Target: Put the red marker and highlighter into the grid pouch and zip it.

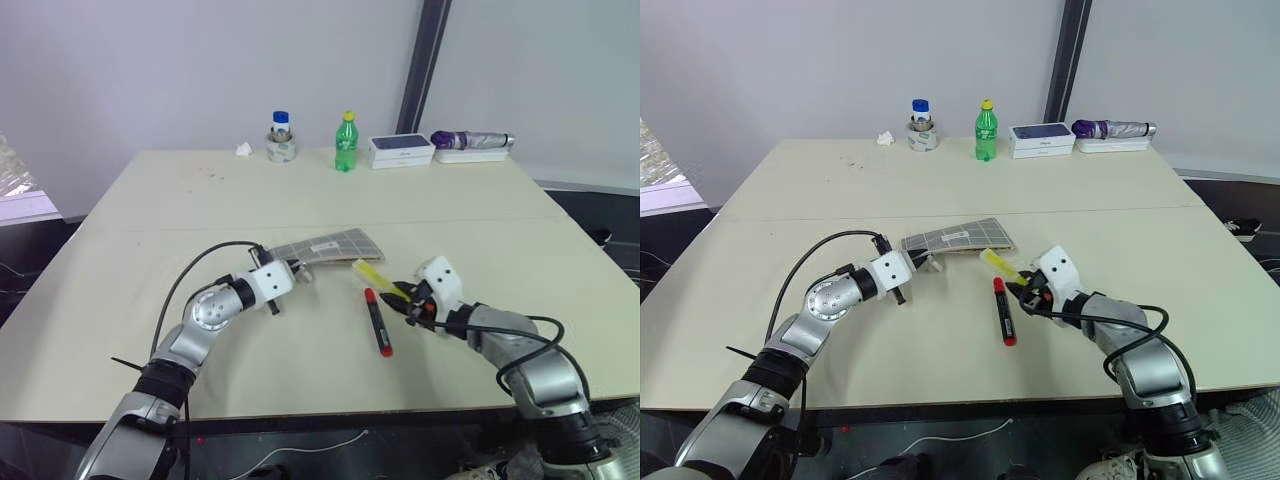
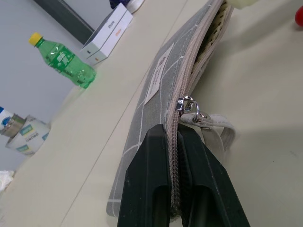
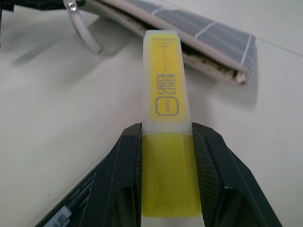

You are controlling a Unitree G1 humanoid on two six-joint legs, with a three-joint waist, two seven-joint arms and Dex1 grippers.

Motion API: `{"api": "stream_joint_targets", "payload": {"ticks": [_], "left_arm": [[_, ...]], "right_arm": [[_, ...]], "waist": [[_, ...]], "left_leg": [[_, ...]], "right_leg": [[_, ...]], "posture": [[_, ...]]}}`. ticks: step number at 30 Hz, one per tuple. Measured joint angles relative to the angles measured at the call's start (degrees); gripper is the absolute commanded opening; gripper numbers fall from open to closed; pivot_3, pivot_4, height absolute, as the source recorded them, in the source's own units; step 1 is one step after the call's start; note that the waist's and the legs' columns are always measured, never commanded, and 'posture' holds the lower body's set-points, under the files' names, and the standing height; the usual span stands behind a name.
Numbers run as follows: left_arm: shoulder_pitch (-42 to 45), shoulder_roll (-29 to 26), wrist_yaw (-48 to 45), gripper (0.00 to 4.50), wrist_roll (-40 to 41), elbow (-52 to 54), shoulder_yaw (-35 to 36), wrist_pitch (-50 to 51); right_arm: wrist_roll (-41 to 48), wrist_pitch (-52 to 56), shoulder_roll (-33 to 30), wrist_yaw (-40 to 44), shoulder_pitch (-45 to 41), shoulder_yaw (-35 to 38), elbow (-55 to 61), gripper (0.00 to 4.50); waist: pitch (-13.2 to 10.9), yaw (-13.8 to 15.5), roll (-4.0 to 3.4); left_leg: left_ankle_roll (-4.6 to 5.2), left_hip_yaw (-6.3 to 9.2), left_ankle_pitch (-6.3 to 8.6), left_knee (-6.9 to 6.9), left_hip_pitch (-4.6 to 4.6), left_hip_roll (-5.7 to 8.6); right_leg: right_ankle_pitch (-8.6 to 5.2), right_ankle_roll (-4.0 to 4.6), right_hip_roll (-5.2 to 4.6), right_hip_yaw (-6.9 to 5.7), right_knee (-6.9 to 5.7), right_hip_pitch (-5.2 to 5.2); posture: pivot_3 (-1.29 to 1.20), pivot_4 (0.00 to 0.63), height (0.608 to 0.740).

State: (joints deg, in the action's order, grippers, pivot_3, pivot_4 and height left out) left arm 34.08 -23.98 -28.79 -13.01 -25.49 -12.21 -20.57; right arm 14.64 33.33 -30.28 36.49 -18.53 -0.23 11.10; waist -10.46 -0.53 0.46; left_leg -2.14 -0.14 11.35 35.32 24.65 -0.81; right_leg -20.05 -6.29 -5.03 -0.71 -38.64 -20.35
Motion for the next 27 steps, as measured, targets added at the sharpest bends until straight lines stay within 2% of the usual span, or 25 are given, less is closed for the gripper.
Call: {"api": "stream_joint_targets", "payload": {"ticks": [15, 23, 27], "left_arm": [[-1.63, -0.27, -2.70, 0.00, 0.66, 2.95, -0.63, -0.06], [-1.95, -3.39, -6.19, 0.00, -0.83, 5.41, -2.56, -1.84], [-1.86, -4.39, -7.29, 0.00, -1.47, 5.73, -2.88, -4.01]], "right_arm": [[-2.37, -0.89, 0.37, -1.62, -2.32, -1.70, -2.96, 0.89], [-9.28, -0.71, -4.83, 0.87, -6.10, -9.62, -2.33, 0.89], [-13.34, -5.21, -7.03, 3.02, -7.35, -13.08, -2.32, 0.89]], "waist": [[0.00, -0.07, 0.00], [0.00, -0.10, 0.00], [0.00, -0.06, 0.00]], "left_leg": [[0.00, -0.01, 0.00, -0.01, 0.00, 0.00], [0.00, -0.01, 0.00, -0.01, 0.00, -0.01], [0.01, -0.02, 0.01, -0.01, 0.00, 0.00]], "right_leg": [[0.00, 0.00, 0.00, 0.00, 0.00, -0.01], [0.00, 0.00, 0.00, 0.01, -0.01, -0.03], [0.00, 0.00, 0.00, 0.01, 0.01, -0.03]], "posture": [[0.00, 0.150, 0.740], [0.00, 0.150, 0.740], [0.00, 0.150, 0.740]]}}
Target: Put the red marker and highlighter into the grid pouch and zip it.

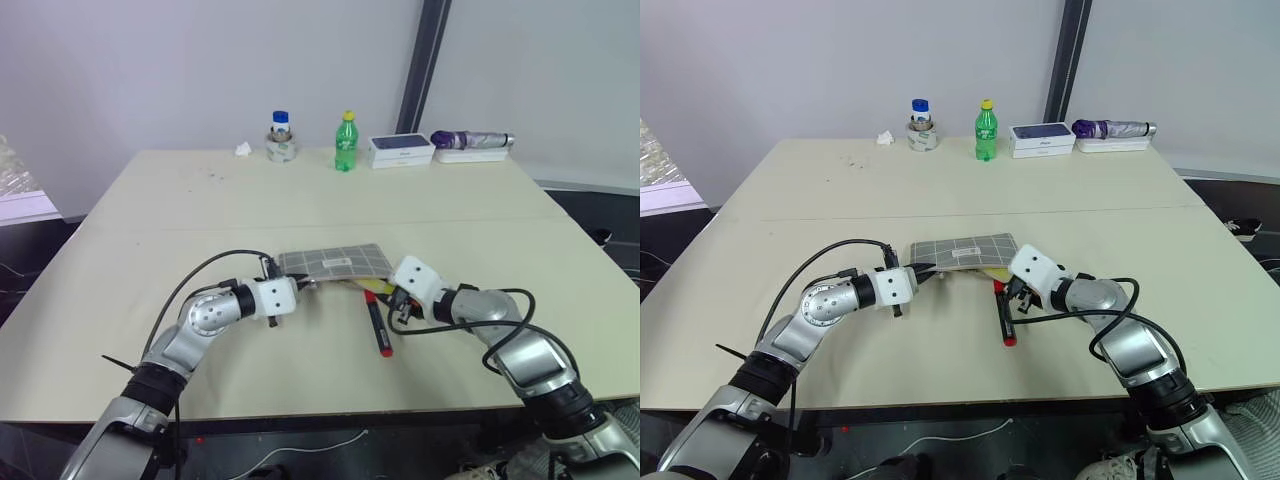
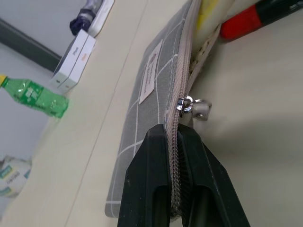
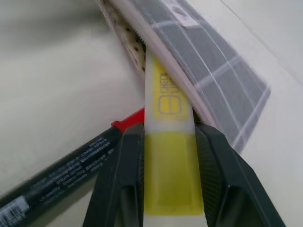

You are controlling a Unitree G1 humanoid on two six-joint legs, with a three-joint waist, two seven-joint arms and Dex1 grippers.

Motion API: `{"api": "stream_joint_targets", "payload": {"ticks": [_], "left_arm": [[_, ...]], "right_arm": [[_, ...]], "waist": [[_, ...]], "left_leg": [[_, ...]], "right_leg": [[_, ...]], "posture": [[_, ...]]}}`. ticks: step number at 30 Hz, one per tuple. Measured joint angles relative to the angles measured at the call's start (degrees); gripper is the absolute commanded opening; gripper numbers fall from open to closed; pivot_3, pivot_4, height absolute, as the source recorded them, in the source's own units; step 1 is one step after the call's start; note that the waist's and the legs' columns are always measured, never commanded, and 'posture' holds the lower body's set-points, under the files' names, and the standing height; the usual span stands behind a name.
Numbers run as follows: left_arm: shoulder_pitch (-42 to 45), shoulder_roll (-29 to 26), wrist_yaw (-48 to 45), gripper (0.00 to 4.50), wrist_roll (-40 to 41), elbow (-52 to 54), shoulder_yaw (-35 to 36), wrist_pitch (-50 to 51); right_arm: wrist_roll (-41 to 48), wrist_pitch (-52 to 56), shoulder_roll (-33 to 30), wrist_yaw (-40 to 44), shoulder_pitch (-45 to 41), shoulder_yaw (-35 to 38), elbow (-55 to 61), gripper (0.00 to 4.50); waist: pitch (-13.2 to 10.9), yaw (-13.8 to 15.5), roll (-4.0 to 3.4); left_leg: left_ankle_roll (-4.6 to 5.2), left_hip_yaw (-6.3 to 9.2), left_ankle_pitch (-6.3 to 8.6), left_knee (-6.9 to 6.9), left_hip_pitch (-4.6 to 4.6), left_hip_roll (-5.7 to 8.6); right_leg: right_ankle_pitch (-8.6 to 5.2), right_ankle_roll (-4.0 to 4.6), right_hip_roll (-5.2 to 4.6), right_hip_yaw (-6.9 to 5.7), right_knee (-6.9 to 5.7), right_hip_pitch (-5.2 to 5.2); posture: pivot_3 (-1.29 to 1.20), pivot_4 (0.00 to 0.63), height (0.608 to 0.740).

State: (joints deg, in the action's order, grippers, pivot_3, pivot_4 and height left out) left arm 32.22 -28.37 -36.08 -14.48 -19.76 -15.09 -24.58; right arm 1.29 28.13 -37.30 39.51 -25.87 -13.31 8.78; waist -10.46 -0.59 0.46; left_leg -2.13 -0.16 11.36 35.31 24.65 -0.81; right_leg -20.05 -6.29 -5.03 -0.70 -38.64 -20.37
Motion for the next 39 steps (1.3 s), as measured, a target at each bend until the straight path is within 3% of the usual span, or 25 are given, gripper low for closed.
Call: {"api": "stream_joint_targets", "payload": {"ticks": [15, 22, 23, 33, 39], "left_arm": [[-0.01, 0.12, -4.91, 0.00, 3.03, 0.08, 0.11, -3.49], [-0.27, -0.02, -4.36, 0.00, 3.96, 0.88, 0.72, -2.97], [-0.39, 0.39, -4.26, 0.00, 4.55, 1.08, 1.14, -2.34], [-0.59, 0.14, -1.96, 0.00, 6.82, 2.94, 3.78, 1.69], [-1.77, -1.24, 0.46, 0.00, 5.21, 2.24, 4.84, 1.78]], "right_arm": [[-15.61, -29.00, 0.30, 0.83, -6.30, -7.80, -11.42, 0.89], [-15.33, -33.38, 2.44, 1.13, -6.74, -7.08, -13.03, 4.28], [-14.84, -33.50, 2.46, 1.63, -6.86, -6.78, -12.77, 4.45], [-4.23, -30.57, 2.12, 7.31, -3.98, 0.67, -4.05, 4.45], [8.07, -15.76, 2.54, 8.11, 3.92, 7.24, 7.62, 4.45]], "waist": [[0.00, -0.01, 0.00], [0.00, -0.08, 0.00], [0.00, -0.02, 0.00], [-0.01, 0.00, 0.01], [-0.01, 0.05, 0.01]], "left_leg": [[0.00, -0.02, 0.00, 0.04, 0.00, -0.01], [-0.01, -0.02, 0.00, 0.04, 0.00, -0.02], [-0.01, -0.01, 0.00, 0.05, 0.00, -0.02], [0.00, 0.01, 0.00, 0.06, 0.00, -0.03], [0.01, 0.03, 0.01, 0.07, 0.00, -0.05]], "right_leg": [[0.00, 0.00, 0.00, 0.00, -0.01, 0.00], [0.00, 0.00, 0.00, 0.00, -0.01, 0.00], [0.00, 0.00, 0.00, 0.00, -0.01, 0.02], [0.00, 0.00, 0.00, 0.00, -0.02, 0.04], [0.00, 0.00, -0.01, 0.00, -0.02, 0.06]], "posture": [[0.00, 0.150, 0.740], [0.00, 0.150, 0.740], [0.00, 0.150, 0.740], [0.00, 0.150, 0.740], [0.00, 0.150, 0.740]]}}
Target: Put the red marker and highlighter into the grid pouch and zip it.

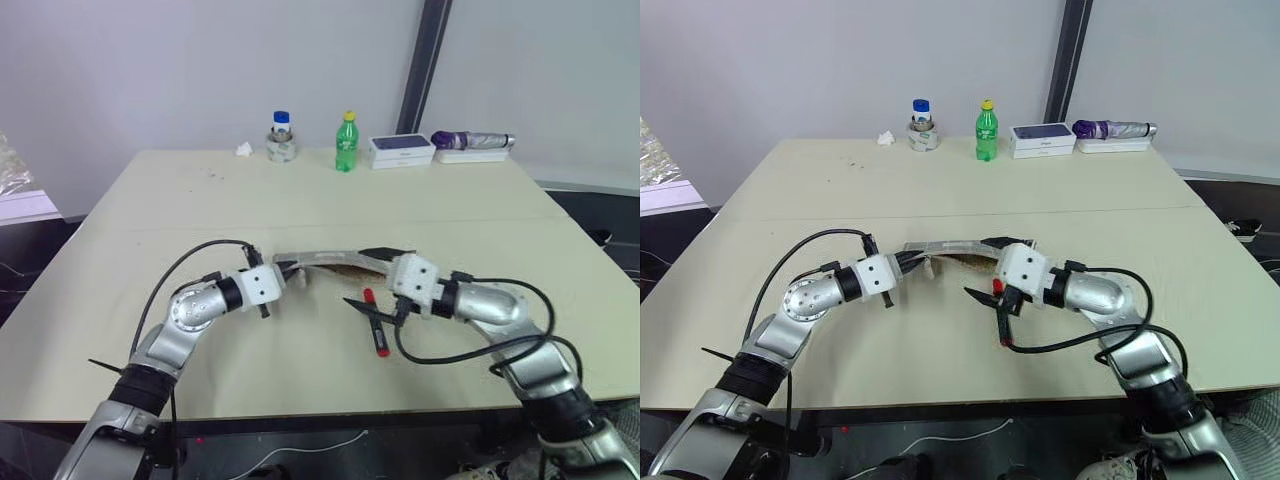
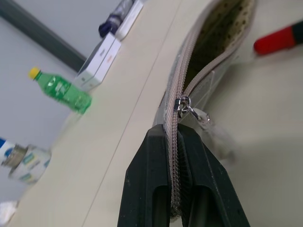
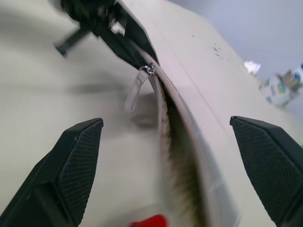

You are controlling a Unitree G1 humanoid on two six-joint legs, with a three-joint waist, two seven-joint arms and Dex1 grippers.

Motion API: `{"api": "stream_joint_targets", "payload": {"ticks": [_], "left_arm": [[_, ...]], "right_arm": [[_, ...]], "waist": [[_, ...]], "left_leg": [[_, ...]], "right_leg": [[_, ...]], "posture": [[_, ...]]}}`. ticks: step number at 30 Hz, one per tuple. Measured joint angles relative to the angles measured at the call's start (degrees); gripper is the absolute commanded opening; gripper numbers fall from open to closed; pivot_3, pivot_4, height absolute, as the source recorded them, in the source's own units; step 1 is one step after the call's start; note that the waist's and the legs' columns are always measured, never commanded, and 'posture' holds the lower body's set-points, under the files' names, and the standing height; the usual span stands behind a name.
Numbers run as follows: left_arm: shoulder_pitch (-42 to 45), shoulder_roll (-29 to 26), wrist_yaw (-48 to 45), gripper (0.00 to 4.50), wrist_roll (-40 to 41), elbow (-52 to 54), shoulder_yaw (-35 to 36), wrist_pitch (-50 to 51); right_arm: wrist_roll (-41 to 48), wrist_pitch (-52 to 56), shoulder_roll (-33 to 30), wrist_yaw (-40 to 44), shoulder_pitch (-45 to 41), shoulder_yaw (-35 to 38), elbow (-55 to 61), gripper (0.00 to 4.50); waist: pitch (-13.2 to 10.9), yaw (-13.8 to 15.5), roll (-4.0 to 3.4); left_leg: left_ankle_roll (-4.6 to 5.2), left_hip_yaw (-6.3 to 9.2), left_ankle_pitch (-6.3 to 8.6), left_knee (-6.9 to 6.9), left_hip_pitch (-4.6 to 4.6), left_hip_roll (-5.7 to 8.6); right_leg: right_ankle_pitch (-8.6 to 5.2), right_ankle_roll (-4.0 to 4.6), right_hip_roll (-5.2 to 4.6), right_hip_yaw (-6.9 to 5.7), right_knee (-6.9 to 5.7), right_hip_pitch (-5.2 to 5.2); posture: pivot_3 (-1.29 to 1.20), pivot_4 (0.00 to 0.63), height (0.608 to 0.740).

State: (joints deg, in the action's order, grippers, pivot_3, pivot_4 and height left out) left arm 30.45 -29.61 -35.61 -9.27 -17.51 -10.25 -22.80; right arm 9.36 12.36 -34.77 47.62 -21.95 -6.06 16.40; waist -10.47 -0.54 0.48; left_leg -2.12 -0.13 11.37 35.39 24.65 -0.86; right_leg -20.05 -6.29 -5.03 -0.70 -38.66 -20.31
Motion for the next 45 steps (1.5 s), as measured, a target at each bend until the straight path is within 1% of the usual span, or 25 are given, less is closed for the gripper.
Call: {"api": "stream_joint_targets", "payload": {"ticks": [3, 6, 7, 9, 12, 16, 19, 20, 22, 28, 29, 31, 33, 34, 39, 42, 45], "left_arm": [[-1.84, -1.25, 0.42, 0.00, -0.12, -0.14, 0.19, -0.15], [-3.23, -1.56, 0.84, 0.00, -0.14, -0.09, 0.28, -0.24], [-3.38, -1.66, 0.84, 0.00, -0.14, -0.09, 0.28, -0.23], [-3.31, -1.77, 0.77, 0.00, -0.10, -0.09, 0.28, -0.22], [-3.26, -1.83, 0.04, 0.00, 0.10, -0.09, 0.28, -0.23], [-3.18, -1.93, -1.10, 0.00, 1.06, -0.11, 0.28, -0.17], [-3.14, -1.93, -1.29, 0.00, 1.06, -0.10, 0.28, -0.14], [-3.14, -1.93, -1.33, 0.00, 1.06, -0.10, 0.28, -0.11], [-3.14, -1.93, -1.41, 0.00, 1.07, -0.05, 0.28, -0.01], [-3.15, -1.94, -1.60, 0.00, 1.12, 0.08, 0.29, 0.06], [-3.14, -1.93, -1.60, 0.00, 1.12, 0.12, 0.29, 0.06], [-3.13, -1.87, -1.57, 0.00, 1.08, 0.18, 0.28, 0.06], [-3.10, -1.81, -1.35, 0.00, 0.96, 0.17, 0.28, 0.12], [-3.06, -1.72, -1.18, 0.00, 0.87, 0.16, 0.28, 0.18], [-2.40, -0.62, -1.04, 0.00, 0.50, 0.16, -0.02, 0.83], [-2.43, 0.12, -3.31, 0.00, 2.60, 0.36, -0.05, 2.30], [-2.40, 0.37, -3.39, 0.00, 2.13, 0.44, -0.23, 2.09]], "right_arm": [[3.58, 8.15, 1.10, -3.63, 7.38, 2.84, 7.61, 4.45], [3.23, 18.17, 3.09, -9.99, 15.36, 2.34, 12.38, 4.45], [3.32, 20.80, 3.72, -11.19, 16.52, 1.91, 13.05, 4.45], [3.19, 27.05, 4.89, -14.27, 16.85, 0.39, 14.92, 4.45], [1.91, 33.49, 6.48, -18.78, 13.84, -1.08, 15.42, 4.45], [-1.38, 38.10, 7.89, -24.31, 10.87, -3.25, 15.42, 4.45], [-2.41, 41.34, 7.97, -26.27, 11.14, -4.88, 15.20, 4.45], [-2.48, 42.20, 7.89, -26.59, 11.41, -4.87, 14.80, 4.23], [-2.15, 42.77, 7.84, -26.50, 11.75, -4.74, 14.85, 3.58], [-1.79, 41.48, 6.07, -25.50, 10.47, -3.76, 12.94, 0.44], [-1.82, 40.87, 5.56, -25.24, 9.78, -3.29, 12.26, 0.32], [-2.50, 37.81, 2.65, -24.08, 8.96, -2.52, 11.21, 0.32], [-3.63, 32.37, -0.82, -21.58, 9.34, -2.51, 10.28, 0.32], [-3.66, 30.25, -1.38, -20.46, 9.64, -2.49, 10.05, 0.32], [-4.12, 21.65, -2.11, -16.27, 10.61, -3.53, 9.15, 0.32], [-4.60, 19.06, -2.55, -14.76, 11.04, -3.68, 8.68, 0.32], [-5.07, 17.92, -2.48, -14.46, 10.41, -3.70, 7.32, 0.32]], "waist": [[0.00, 0.01, 0.00], [0.02, 0.03, 0.03], [0.02, 0.00, 0.03], [0.02, -0.09, 0.03], [0.02, -0.14, 0.03], [0.02, 0.02, 0.03], [0.03, 0.04, 0.05], [0.03, 0.02, 0.05], [0.04, -0.02, 0.06], [0.05, -0.03, 0.08], [0.05, -0.06, 0.08], [0.05, 0.02, 0.08], [0.05, 0.00, 0.09], [0.04, -0.08, 0.09], [0.04, -0.12, 0.09], [0.04, -0.02, 0.09], [0.04, -0.06, 0.10]], "left_leg": [[0.00, 0.04, 0.00, -0.04, 0.00, -0.02], [0.00, 0.04, 0.00, -0.02, 0.00, -0.01], [0.00, 0.04, 0.00, 0.00, 0.00, 0.00], [0.00, 0.04, 0.00, 0.01, -0.04, 0.00], [-0.01, 0.04, 0.00, 0.01, -0.10, 0.00], [0.00, 0.04, 0.00, 0.01, -0.08, 0.02], [0.00, 0.04, 0.00, 0.01, -0.08, 0.03], [0.00, 0.04, 0.00, 0.01, -0.08, 0.03], [0.00, 0.04, 0.00, 0.01, -0.09, 0.02], [0.01, 0.05, 0.01, 0.03, -0.08, 0.03], [0.01, 0.05, 0.01, 0.03, -0.08, 0.02], [0.01, 0.05, 0.01, 0.02, -0.08, 0.03], [0.02, 0.03, 0.02, 0.02, -0.07, 0.03], [0.02, 0.03, 0.01, 0.02, -0.07, 0.02], [0.02, 0.02, 0.01, 0.02, -0.08, 0.02], [0.02, 0.02, 0.01, 0.04, -0.07, 0.01], [0.02, 0.02, 0.01, 0.07, -0.08, 0.02]], "right_leg": [[0.00, 0.00, 0.00, 0.00, 0.01, -0.01], [0.00, 0.00, -0.01, 0.00, -0.02, 0.01], [0.00, 0.00, 0.00, 0.00, -0.06, 0.00], [0.00, 0.00, 0.00, 0.01, -0.18, -0.03], [-0.01, 0.02, 0.01, 0.03, -0.31, -0.05], [-0.01, 0.01, -0.01, 0.03, -0.31, -0.06], [-0.01, 0.01, -0.01, 0.03, -0.30, -0.06], [-0.01, 0.01, -0.01, 0.03, -0.30, -0.06], [-0.01, 0.02, 0.00, 0.03, -0.31, -0.05], [-0.01, 0.01, -0.01, 0.03, -0.31, -0.05], [-0.01, 0.01, 0.00, 0.03, -0.31, -0.05], [-0.01, 0.01, 0.00, 0.03, -0.30, -0.06], [-0.01, 0.01, 0.00, 0.03, -0.28, -0.06], [-0.01, 0.01, 0.01, 0.03, -0.28, -0.06], [-0.01, 0.01, 0.01, 0.04, -0.28, -0.06], [-0.01, 0.01, 0.01, 0.04, -0.28, -0.05], [-0.01, 0.01, 0.01, 0.04, -0.29, -0.04]], "posture": [[0.00, 0.150, 0.740], [0.00, 0.150, 0.740], [0.00, 0.150, 0.740], [0.00, 0.150, 0.740], [0.00, 0.150, 0.740], [0.00, 0.150, 0.740], [0.00, 0.150, 0.740], [0.00, 0.150, 0.740], [0.00, 0.150, 0.740], [0.00, 0.150, 0.740], [0.00, 0.150, 0.740], [0.00, 0.150, 0.740], [0.00, 0.150, 0.740], [0.00, 0.150, 0.740], [0.00, 0.150, 0.740], [0.00, 0.150, 0.740], [0.00, 0.150, 0.740]]}}
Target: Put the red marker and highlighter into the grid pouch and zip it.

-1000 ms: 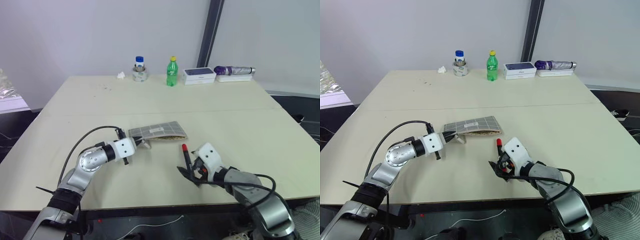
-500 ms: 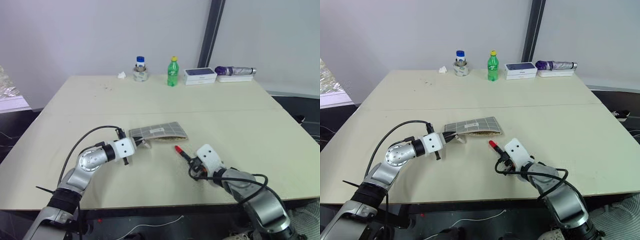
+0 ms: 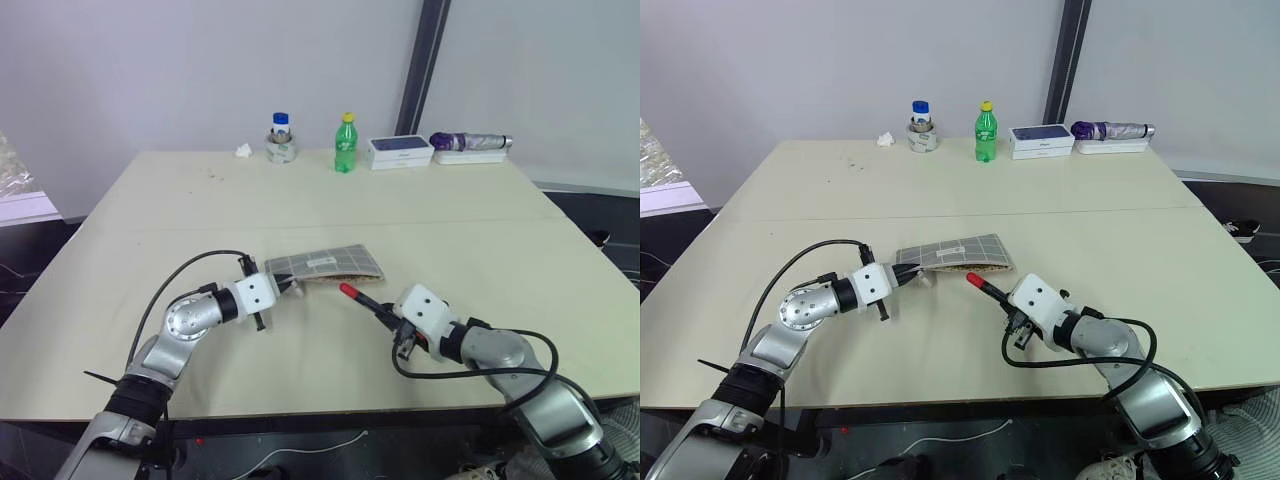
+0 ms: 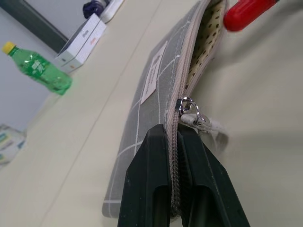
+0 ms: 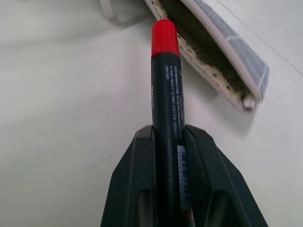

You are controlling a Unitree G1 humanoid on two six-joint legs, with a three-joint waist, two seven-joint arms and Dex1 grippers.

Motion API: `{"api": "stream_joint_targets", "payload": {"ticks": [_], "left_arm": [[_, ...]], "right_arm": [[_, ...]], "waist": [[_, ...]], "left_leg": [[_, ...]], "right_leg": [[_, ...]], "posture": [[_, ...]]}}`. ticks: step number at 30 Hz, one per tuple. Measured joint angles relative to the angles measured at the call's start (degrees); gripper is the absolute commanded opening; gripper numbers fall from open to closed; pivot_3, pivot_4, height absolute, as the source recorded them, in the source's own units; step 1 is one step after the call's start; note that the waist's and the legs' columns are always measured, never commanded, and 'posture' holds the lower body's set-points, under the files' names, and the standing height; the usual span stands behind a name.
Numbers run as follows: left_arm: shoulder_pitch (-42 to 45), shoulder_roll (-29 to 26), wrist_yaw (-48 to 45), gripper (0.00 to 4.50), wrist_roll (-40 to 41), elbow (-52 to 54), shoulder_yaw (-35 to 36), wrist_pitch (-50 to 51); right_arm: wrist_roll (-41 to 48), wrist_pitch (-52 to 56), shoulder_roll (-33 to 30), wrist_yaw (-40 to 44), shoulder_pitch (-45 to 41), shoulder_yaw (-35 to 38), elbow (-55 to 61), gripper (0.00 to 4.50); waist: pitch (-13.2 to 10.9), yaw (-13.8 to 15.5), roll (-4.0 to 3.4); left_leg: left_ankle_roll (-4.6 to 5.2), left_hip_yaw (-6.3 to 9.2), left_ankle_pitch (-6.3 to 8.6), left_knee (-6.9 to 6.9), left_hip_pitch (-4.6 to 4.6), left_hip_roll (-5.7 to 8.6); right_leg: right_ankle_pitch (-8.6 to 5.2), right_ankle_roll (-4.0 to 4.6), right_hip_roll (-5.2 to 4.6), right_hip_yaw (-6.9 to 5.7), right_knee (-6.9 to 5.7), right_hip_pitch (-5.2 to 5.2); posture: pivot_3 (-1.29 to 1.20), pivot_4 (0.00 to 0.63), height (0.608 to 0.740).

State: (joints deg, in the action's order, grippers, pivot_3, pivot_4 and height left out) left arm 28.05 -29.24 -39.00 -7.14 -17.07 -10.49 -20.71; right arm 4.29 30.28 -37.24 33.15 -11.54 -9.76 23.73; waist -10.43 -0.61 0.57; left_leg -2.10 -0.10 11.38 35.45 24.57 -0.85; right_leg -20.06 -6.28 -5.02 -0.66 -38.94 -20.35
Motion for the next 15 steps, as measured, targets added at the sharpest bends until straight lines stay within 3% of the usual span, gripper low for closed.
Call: {"api": "stream_joint_targets", "payload": {"ticks": [8, 15], "left_arm": [[0.13, 0.58, -1.85, 0.00, -0.53, 0.91, -1.21, 0.04], [-0.27, 0.60, -3.95, 0.00, 0.43, 3.40, -1.93, 0.58]], "right_arm": [[-4.13, -2.80, 0.82, -0.25, -3.87, -1.42, -4.54, 0.32], [-17.41, -14.50, -1.86, 1.48, -13.31, -10.40, -12.29, 0.32]], "waist": [[0.00, 0.09, 0.00], [0.00, -0.10, 0.00]], "left_leg": [[0.00, -0.01, 0.00, 0.00, 0.00, 0.00], [-0.01, -0.03, 0.00, 0.00, 0.00, -0.01]], "right_leg": [[0.00, 0.00, -0.01, 0.00, -0.01, -0.01], [0.00, 0.00, 0.02, 0.02, -0.01, -0.05]], "posture": [[0.00, 0.150, 0.740], [0.00, 0.150, 0.740]]}}
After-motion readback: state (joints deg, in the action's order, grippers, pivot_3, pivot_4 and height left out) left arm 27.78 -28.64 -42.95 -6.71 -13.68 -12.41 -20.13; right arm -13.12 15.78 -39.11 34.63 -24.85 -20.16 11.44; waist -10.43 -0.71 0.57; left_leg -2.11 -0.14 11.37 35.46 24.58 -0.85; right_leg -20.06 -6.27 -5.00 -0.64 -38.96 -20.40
